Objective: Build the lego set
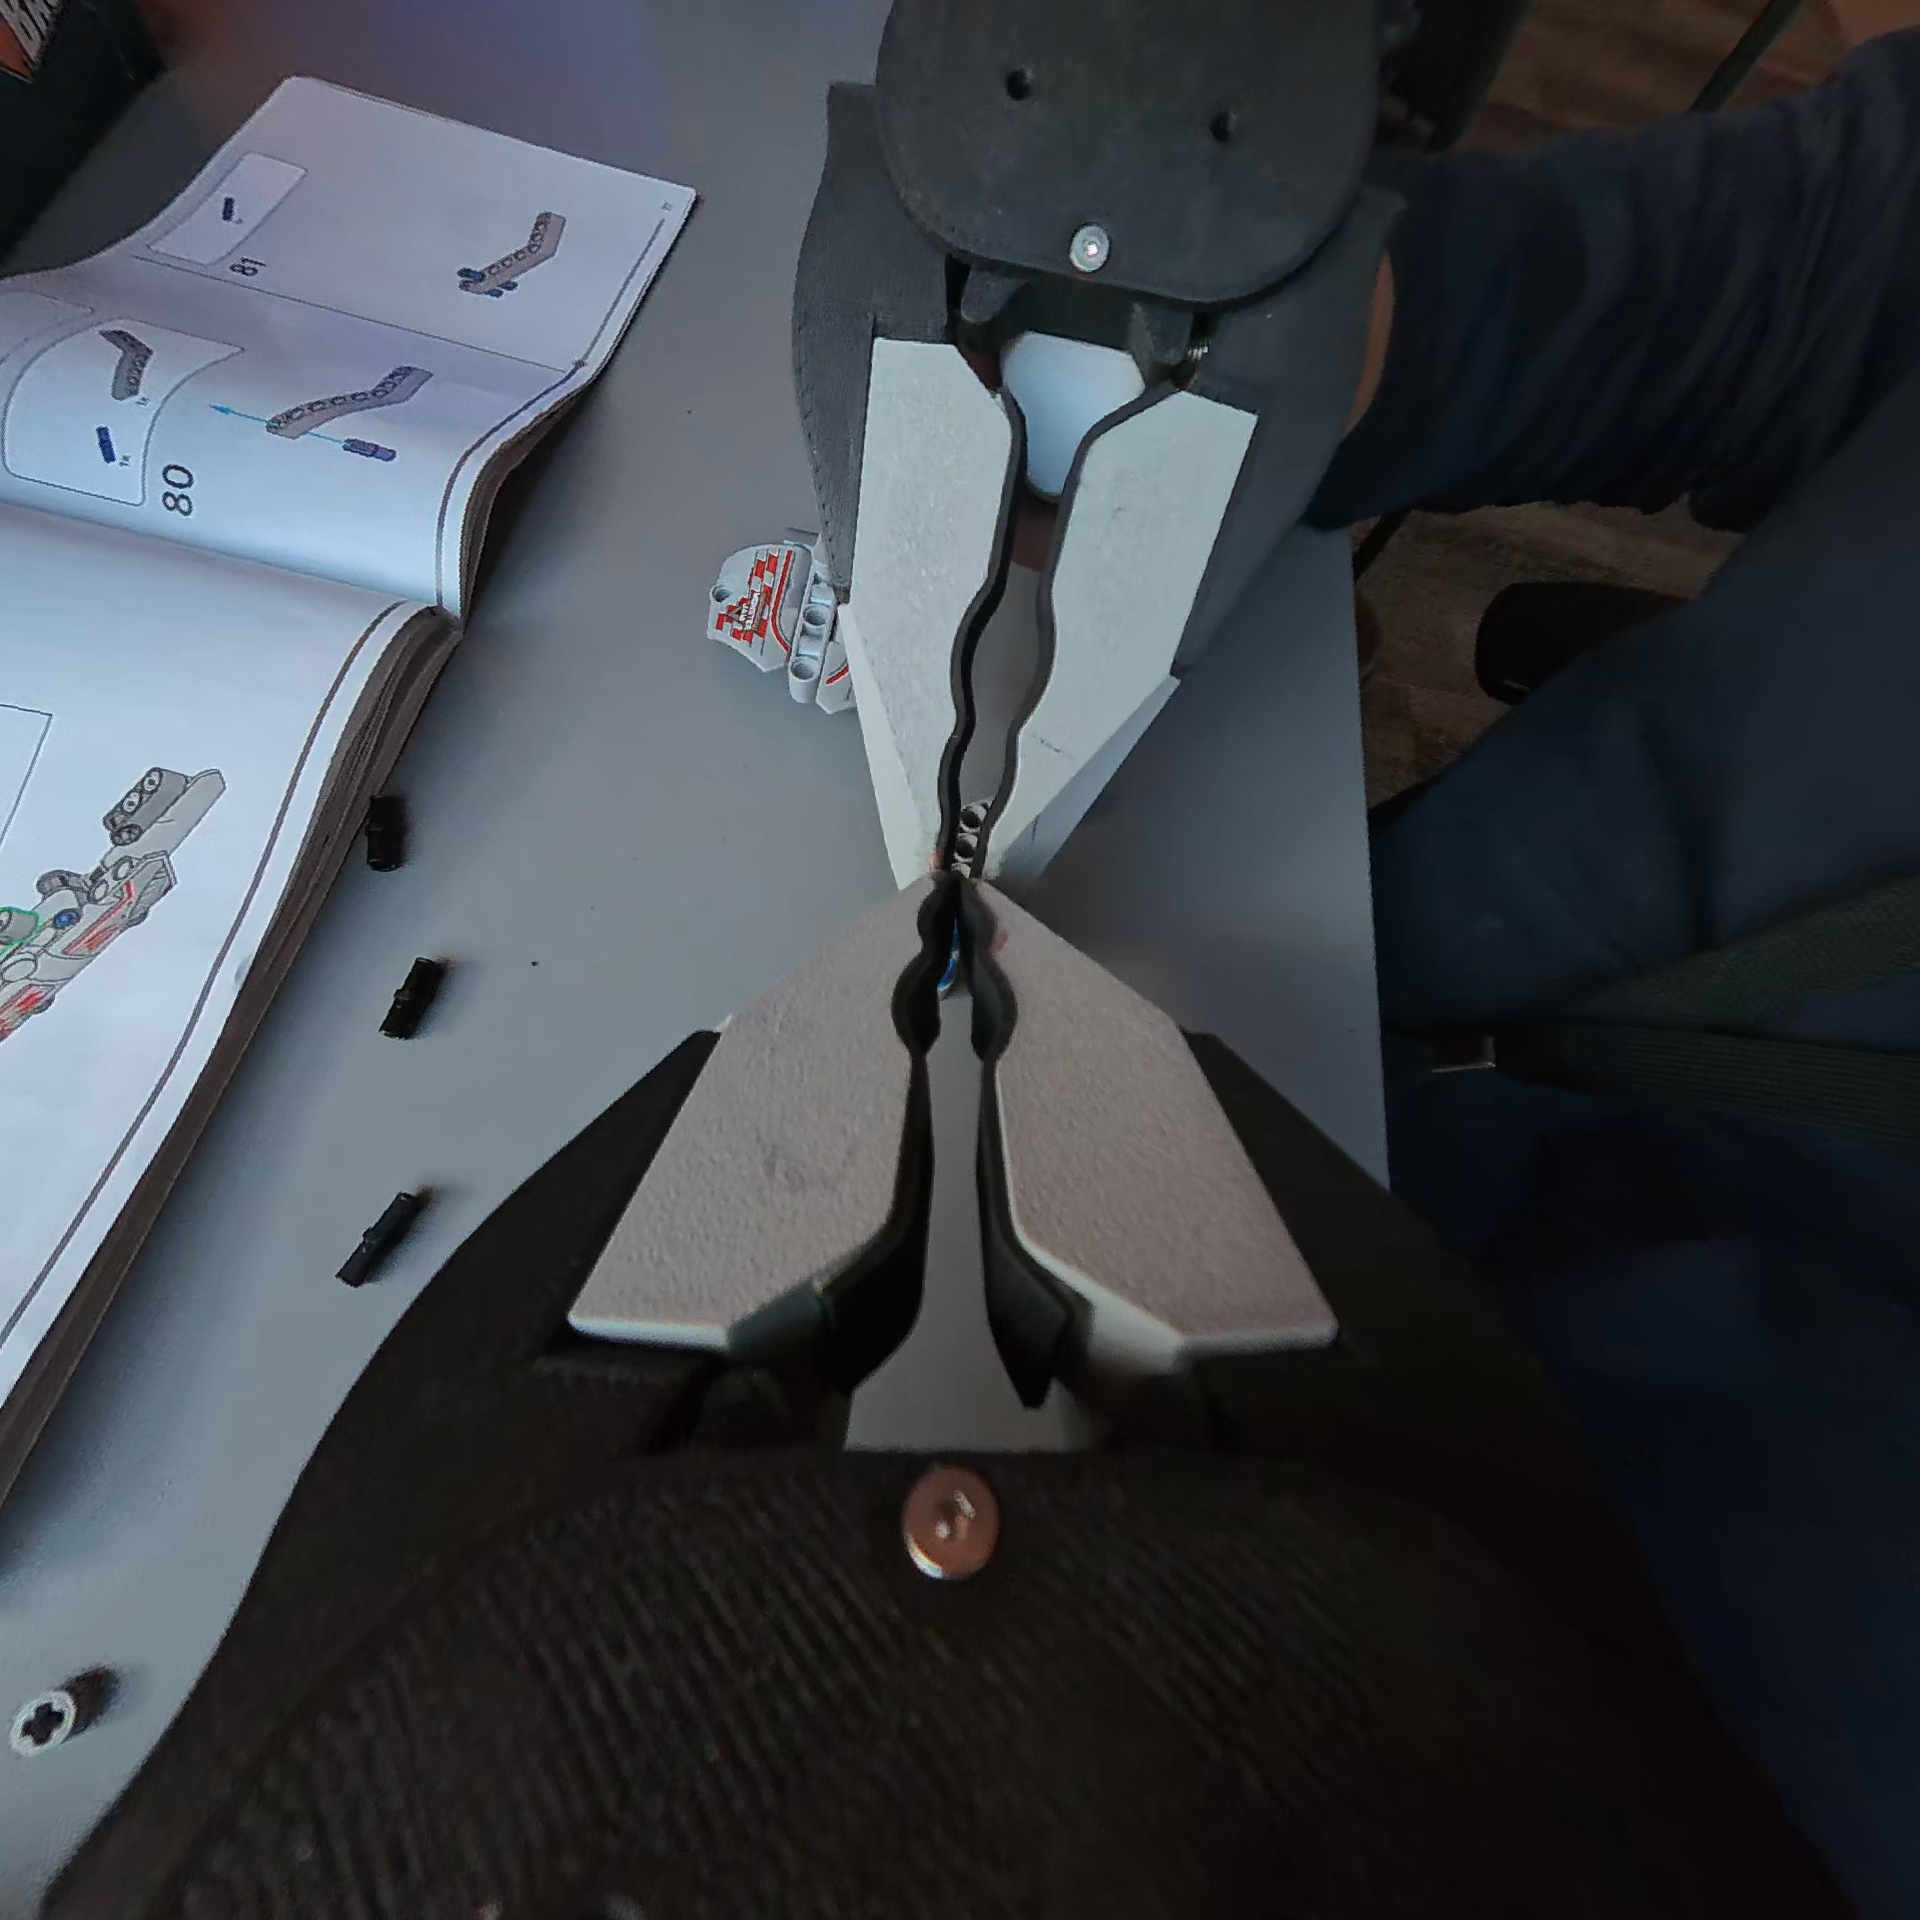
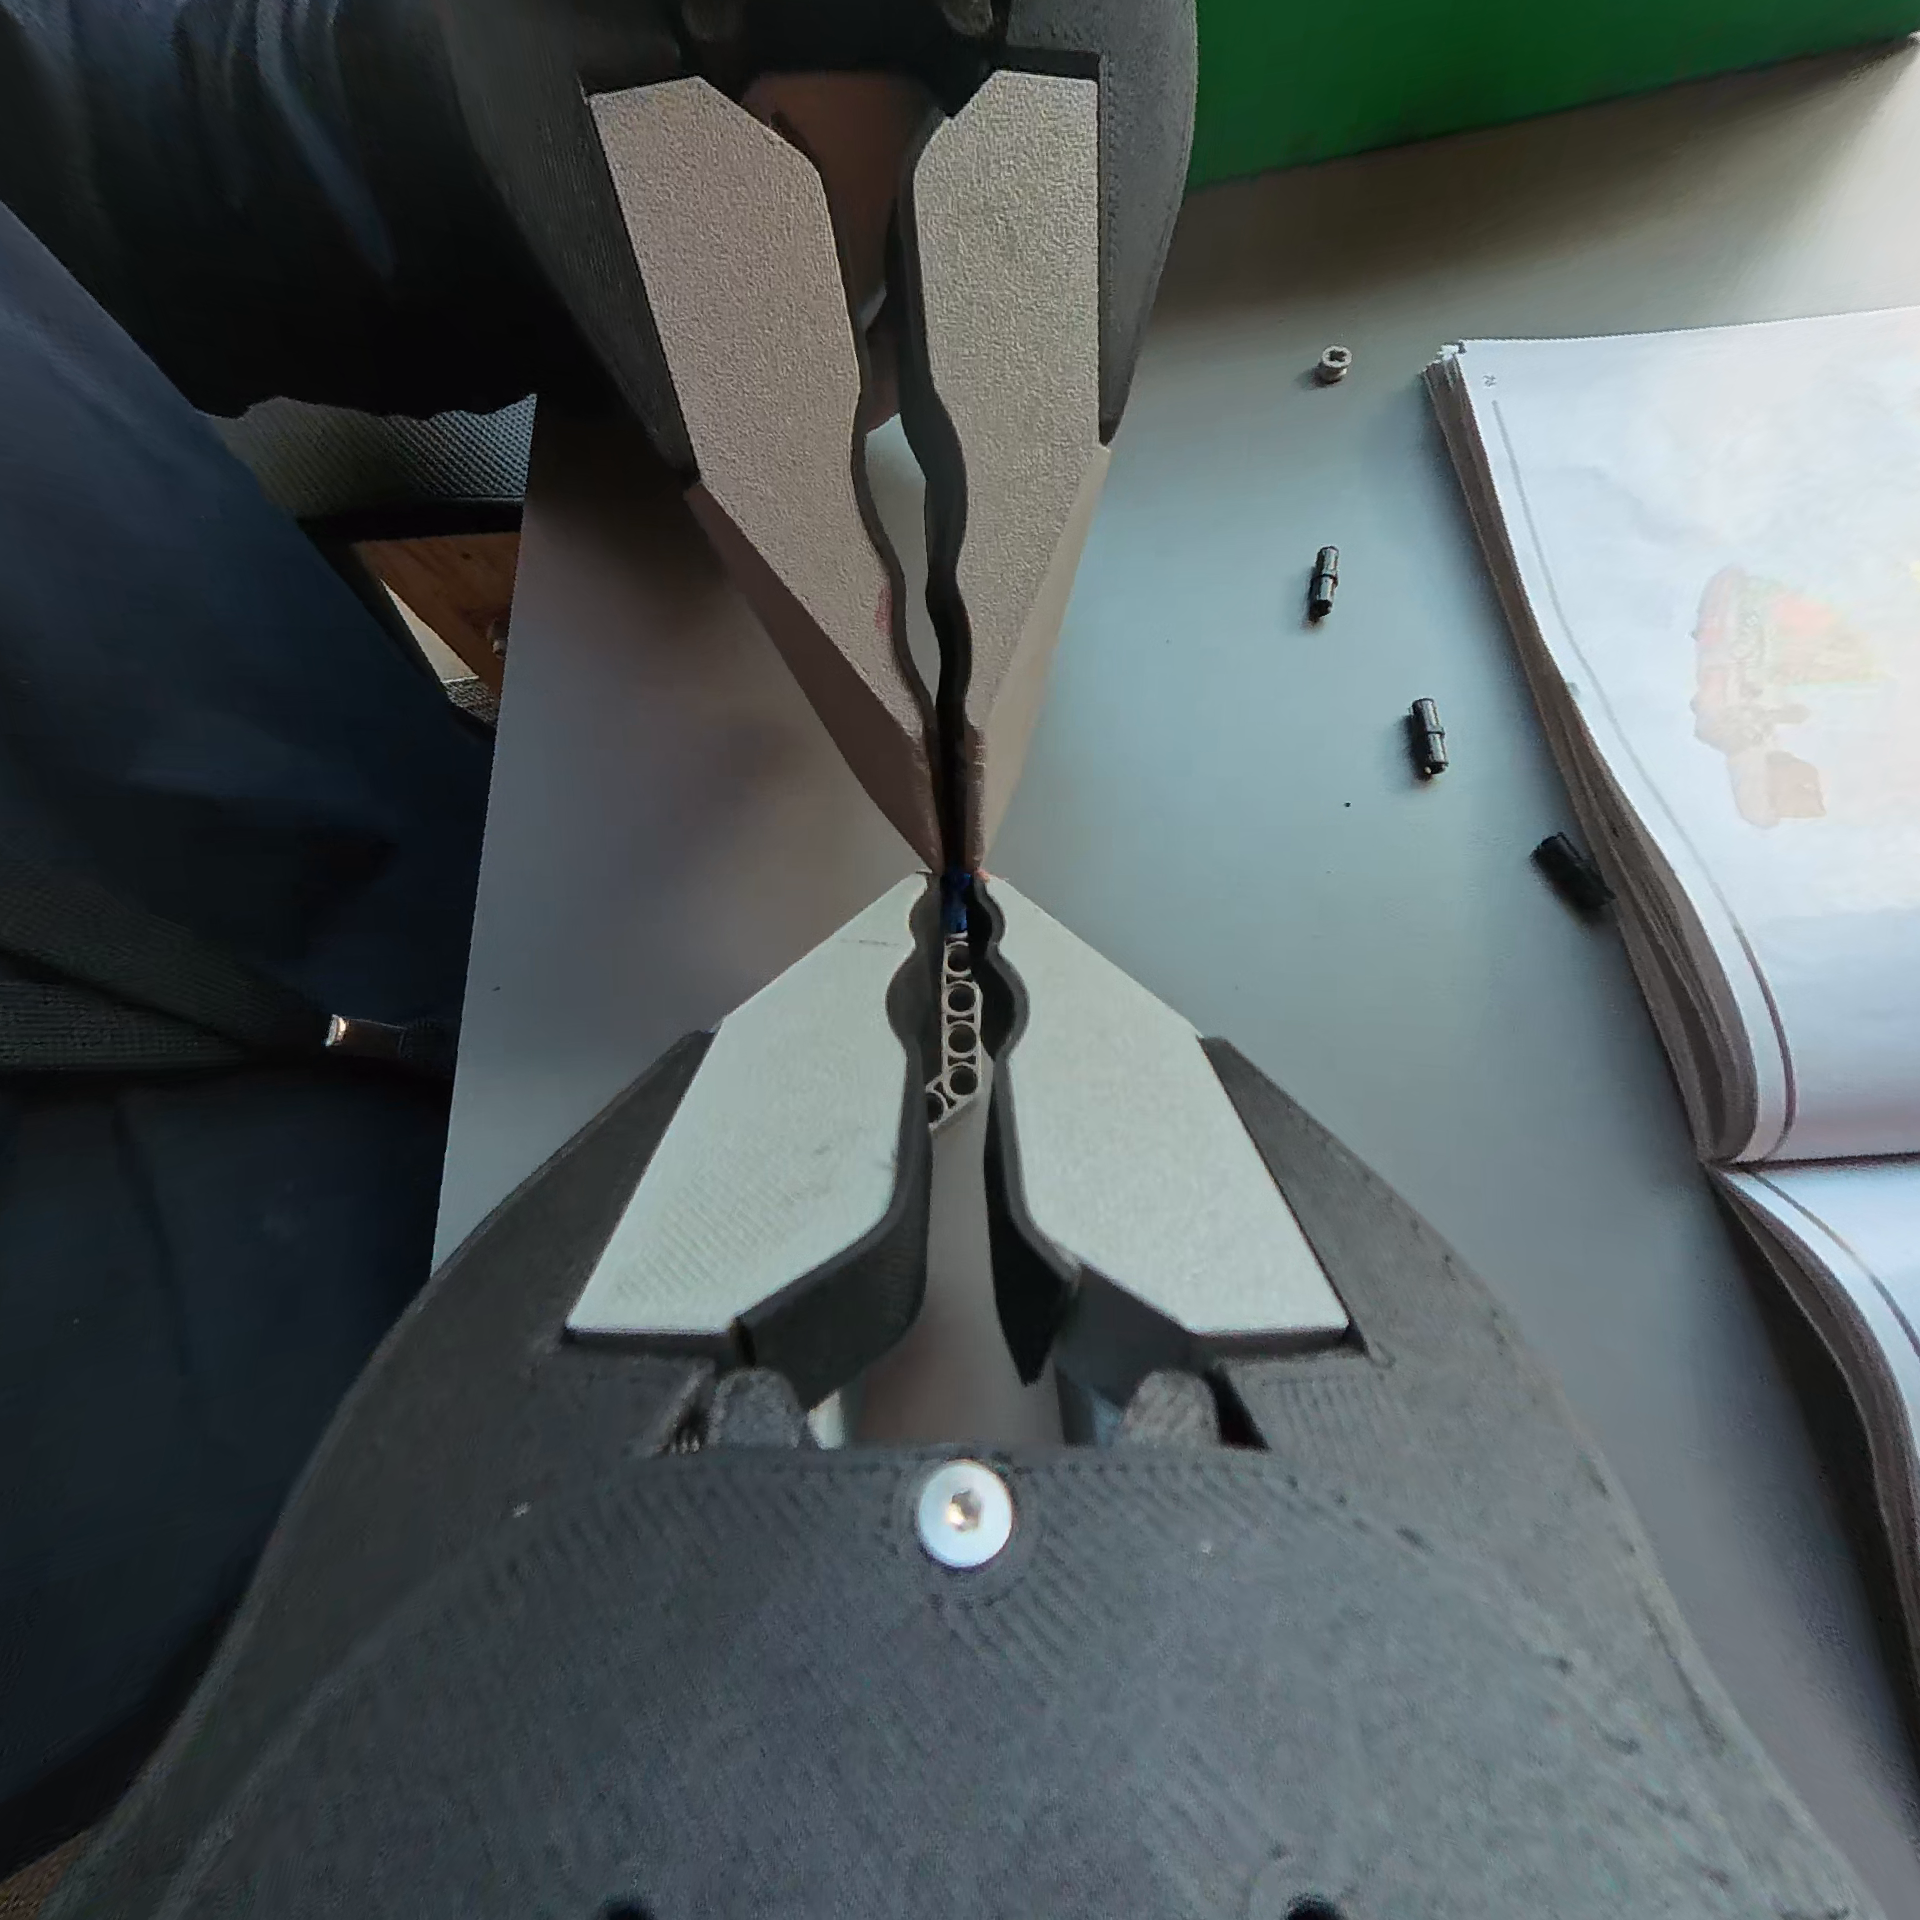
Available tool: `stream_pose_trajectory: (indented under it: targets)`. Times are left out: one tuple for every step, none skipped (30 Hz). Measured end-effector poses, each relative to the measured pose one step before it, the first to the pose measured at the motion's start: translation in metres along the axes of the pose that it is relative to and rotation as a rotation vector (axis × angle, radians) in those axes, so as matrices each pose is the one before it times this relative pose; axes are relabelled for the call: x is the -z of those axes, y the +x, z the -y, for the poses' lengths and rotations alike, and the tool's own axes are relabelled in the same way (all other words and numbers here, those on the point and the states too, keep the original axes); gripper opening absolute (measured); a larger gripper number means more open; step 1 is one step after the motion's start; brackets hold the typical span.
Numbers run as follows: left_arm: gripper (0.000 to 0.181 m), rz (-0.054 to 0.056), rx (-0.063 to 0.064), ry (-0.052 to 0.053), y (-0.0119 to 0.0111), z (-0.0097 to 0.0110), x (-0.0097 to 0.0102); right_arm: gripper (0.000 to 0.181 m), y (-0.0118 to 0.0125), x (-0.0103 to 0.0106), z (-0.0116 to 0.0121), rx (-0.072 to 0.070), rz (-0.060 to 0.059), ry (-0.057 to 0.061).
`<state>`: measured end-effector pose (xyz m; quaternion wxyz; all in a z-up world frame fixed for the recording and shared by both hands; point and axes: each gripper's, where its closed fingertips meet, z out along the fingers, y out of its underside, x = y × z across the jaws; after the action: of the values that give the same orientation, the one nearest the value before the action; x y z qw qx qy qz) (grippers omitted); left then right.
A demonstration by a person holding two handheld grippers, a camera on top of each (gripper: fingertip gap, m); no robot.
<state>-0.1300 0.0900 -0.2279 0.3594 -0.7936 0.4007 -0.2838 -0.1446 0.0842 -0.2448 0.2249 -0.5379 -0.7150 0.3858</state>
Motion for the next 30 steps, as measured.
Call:
stream_pose_trajectory:
  targets:
    - [0.000,-0.0003,-0.0025,-0.0016,0.00012,-0.00006,-0.00001,0.000,-0.00005,0.00000,0.00005,-0.0005,0.0008,0.0005]
    - [0.000,0.0010,-0.0029,0.0000,0.00002,-0.00004,-0.00004,0.000,0.00006,0.00000,0.00006,-0.0006,-0.0001,0.0005]
    - [0.000,0.0025,-0.0032,-0.0005,-0.00011,-0.00007,0.00008,0.000,0.00010,-0.00010,0.00010,0.0007,-0.0017,0.0005]
    - [0.000,0.0027,-0.0033,-0.0003,-0.00002,-0.00004,0.00003,0.000,0.00003,-0.00007,0.00009,0.0006,-0.0022,0.0008]
    - [0.000,0.0030,-0.0016,0.0004,-0.00021,0.00006,0.00006,0.000,0.00023,-0.00005,0.00009,-0.0007,-0.0020,0.0007]
    - [0.000,0.0026,-0.0002,0.0027,-0.00016,0.00029,0.00005,0.000,0.00042,0.00000,0.00006,-0.0015,-0.0015,0.0002]
    - [0.000,-0.0109,0.0015,0.0127,0.00179,0.00187,0.00052,0.000,0.00013,0.00032,0.00022,0.0010,-0.0013,0.0011]
    - [0.000,-0.0114,0.0095,0.0196,0.00138,0.00281,0.00199,0.000,0.00045,0.00102,0.00126,0.0054,-0.0052,0.0095]
    - [0.000,0.0094,0.0102,0.0180,-0.00232,0.00241,0.00362,0.000,0.00031,0.00195,0.00234,0.0078,-0.0066,0.0183]
    - [0.000,0.0205,0.0074,0.0163,-0.00442,0.00155,0.00475,0.000,-0.00018,0.00245,0.00301,0.0065,-0.0024,0.0230]
    - [0.000,0.0133,0.0081,0.0131,-0.00329,0.00079,0.00458,0.000,-0.00084,0.00284,0.00389,0.0051,0.0021,0.0288]
    - [0.000,-0.0041,0.0105,0.0032,-0.00049,-0.00092,0.00352,0.000,-0.00138,0.00311,0.00540,0.0051,0.0054,0.0383]
    - [0.007,-0.0067,0.0137,0.0003,0.00054,-0.00114,0.00201,0.000,-0.00148,0.00324,0.00679,0.0028,0.0067,0.0444]
    - [0.010,-0.0091,0.0089,0.0069,0.00231,-0.00012,0.00077,0.000,-0.00112,0.00338,0.00726,-0.0029,0.0085,0.0443]
    - [0.011,-0.0110,-0.0014,0.0147,0.00377,0.00085,-0.00053,0.000,-0.00089,0.00322,0.00717,-0.0102,0.0120,0.0415]
    - [0.011,-0.0012,-0.0069,0.0113,0.00313,0.00084,-0.00115,0.000,-0.00050,0.00260,0.00671,-0.0150,0.0127,0.0390]
    - [0.012,0.0186,-0.0098,0.0133,0.00048,0.00170,-0.00132,0.000,0.00019,0.00200,0.00535,-0.0170,0.0110,0.0330]
    - [0.013,0.0160,-0.0129,0.0171,0.00087,0.00252,-0.00099,0.001,0.00020,0.00140,0.00382,-0.0188,0.0109,0.0265]
    - [0.013,0.0087,-0.0063,0.0156,0.00154,0.00281,-0.00099,0.001,-0.00006,0.00085,0.00325,-0.0190,0.0124,0.0244]
    - [0.013,0.0108,0.0021,0.0185,0.00065,0.00349,-0.00062,0.001,-0.00022,0.00057,0.00211,-0.0164,0.0105,0.0194]
    - [0.013,0.0096,0.0061,0.0241,0.00022,0.00403,0.00008,0.000,0.00013,0.00015,0.00059,-0.0112,0.0054,0.0102]
    - [0.011,0.0078,0.0113,0.0258,-0.00056,0.00420,0.00071,0.000,-0.00001,0.00011,-0.00038,-0.0059,0.0037,0.0033]
    - [0.009,-0.0094,0.0129,0.0201,0.00117,0.00328,0.00082,0.000,-0.00047,-0.00007,-0.00041,-0.0022,0.0026,0.0016]
    - [0.006,-0.0119,0.0148,0.0107,0.00109,0.00164,0.00053,0.000,-0.00033,0.00027,0.00061,0.0013,-0.0006,0.0063]
    - [0.006,-0.0066,0.0132,0.0078,0.00016,0.00098,-0.00015,0.000,-0.00019,0.00067,0.00082,0.0040,-0.0017,0.0057]
    - [0.002,-0.0071,0.0087,0.0052,0.00050,0.00008,-0.00029,0.000,0.00001,0.00050,0.00042,0.0026,-0.0025,0.0017]
    - [0.002,-0.0023,0.0092,0.0037,-0.00024,-0.00002,-0.00036,0.000,0.00026,0.00025,-0.00018,0.0019,-0.0038,-0.0012]
    - [0.001,-0.0013,0.0059,-0.0020,-0.00033,-0.00059,-0.00045,0.000,0.00044,0.00008,-0.00078,0.0003,-0.0037,-0.0051]
    - [0.002,0.0028,-0.0020,-0.0080,-0.00034,-0.00123,-0.00069,0.000,0.00041,0.00012,-0.00156,-0.0046,-0.0029,-0.0130]
    - [0.002,0.0068,-0.0091,-0.0137,-0.00042,-0.00206,-0.00108,0.000,0.00066,0.00010,-0.00243,-0.0069,-0.0044,-0.0259]
